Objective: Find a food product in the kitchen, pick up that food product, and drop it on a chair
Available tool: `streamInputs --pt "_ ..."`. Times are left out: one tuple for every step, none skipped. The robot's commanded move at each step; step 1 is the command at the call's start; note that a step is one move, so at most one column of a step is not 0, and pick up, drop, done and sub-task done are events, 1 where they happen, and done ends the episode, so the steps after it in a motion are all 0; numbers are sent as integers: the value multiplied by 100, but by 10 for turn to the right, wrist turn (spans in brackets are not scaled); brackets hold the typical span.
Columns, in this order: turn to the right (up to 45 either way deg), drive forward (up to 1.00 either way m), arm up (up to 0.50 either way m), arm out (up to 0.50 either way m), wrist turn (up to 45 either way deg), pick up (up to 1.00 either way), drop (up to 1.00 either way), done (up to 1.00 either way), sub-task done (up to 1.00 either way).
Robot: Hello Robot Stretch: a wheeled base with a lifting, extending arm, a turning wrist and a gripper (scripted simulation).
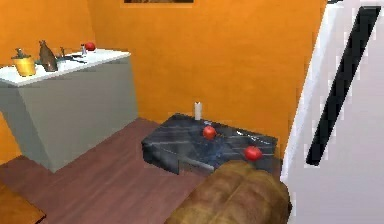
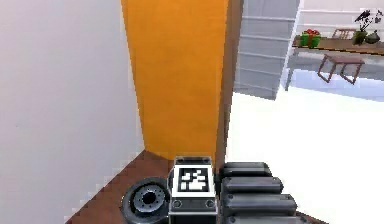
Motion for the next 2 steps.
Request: streamInputs --pt "-450 0 0 0 0 0 0 0 0" --pt "-180 0 0 0 0 0 0 0 0"
